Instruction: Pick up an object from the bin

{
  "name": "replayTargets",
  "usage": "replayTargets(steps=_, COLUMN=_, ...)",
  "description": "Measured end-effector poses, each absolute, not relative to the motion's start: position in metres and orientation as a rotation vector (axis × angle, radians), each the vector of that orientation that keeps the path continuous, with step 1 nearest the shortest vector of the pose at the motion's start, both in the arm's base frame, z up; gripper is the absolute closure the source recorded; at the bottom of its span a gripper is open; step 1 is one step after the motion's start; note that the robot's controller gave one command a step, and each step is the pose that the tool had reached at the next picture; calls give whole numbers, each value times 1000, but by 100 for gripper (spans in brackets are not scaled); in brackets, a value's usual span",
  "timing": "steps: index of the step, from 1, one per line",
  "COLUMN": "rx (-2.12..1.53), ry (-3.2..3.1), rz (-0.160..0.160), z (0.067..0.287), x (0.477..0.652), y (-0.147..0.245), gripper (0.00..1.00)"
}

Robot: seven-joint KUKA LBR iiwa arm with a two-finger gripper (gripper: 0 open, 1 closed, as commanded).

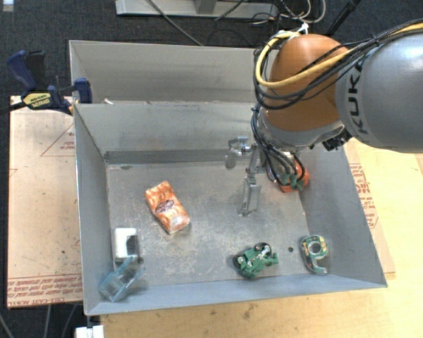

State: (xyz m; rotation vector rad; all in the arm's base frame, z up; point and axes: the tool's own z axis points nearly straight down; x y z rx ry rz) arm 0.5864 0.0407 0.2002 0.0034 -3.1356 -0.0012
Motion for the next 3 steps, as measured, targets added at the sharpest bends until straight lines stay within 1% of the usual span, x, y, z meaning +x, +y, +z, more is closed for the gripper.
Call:
replayTargets(steps=1, rx=2, ry=-3143, rz=-2, z=205, x=588, y=41, gripper=0)
replayTargets(steps=2, rx=40, ry=-3145, rz=2, z=199, x=592, y=82, gripper=0)
replayTargets(steps=3, rx=256, ry=-3135, rz=-4, z=181, x=601, y=117, gripper=0)
